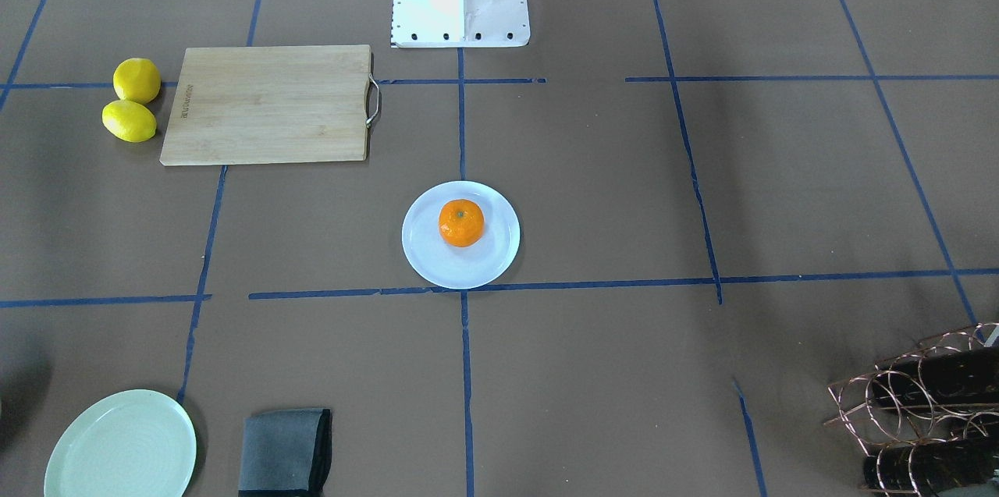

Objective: Pick orange to plate

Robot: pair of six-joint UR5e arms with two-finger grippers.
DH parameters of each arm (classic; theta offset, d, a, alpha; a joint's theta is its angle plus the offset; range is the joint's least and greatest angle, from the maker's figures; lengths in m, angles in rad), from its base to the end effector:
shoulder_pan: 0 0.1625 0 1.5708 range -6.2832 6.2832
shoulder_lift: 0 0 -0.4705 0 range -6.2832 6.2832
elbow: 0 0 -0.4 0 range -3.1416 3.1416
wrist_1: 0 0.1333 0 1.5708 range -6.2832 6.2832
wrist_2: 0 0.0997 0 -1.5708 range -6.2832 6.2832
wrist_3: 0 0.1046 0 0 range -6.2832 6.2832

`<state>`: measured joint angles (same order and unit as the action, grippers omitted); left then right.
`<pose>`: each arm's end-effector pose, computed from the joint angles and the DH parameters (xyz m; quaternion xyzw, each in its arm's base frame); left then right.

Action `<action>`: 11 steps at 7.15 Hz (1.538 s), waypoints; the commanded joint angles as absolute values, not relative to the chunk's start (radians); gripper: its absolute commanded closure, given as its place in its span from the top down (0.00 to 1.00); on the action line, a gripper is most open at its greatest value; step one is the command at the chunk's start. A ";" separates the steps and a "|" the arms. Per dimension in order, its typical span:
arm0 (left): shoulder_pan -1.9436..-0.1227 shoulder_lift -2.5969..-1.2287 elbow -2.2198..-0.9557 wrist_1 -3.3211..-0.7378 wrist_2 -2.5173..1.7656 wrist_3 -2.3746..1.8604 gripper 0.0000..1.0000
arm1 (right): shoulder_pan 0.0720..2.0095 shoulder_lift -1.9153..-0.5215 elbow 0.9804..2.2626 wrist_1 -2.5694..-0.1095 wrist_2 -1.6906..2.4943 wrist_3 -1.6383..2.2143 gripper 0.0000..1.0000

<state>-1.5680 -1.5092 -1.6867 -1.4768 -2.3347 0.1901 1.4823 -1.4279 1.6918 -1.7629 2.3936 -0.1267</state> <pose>-0.0596 -0.4672 0.6898 0.0165 0.3727 0.0820 0.9242 0.0071 -0.5605 0.5877 0.0405 -0.3989 -0.1126 0.9091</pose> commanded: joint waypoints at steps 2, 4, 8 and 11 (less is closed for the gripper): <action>-1.583 -1.508 -1.692 -1.476 -2.335 0.189 1.00 | 1.615 -1.453 1.556 -1.761 2.398 -0.316 1.00; -1.585 -1.506 -1.692 -1.476 -2.335 0.192 1.00 | 1.649 -1.479 1.555 -1.759 2.405 -0.307 1.00; -1.585 -1.506 -1.693 -1.476 -2.335 0.192 1.00 | 1.649 -1.497 1.546 -1.694 2.390 -0.174 1.00; -1.585 -1.506 -1.692 -1.476 -2.335 0.192 1.00 | 1.649 -1.497 1.549 -1.684 2.387 -0.091 1.00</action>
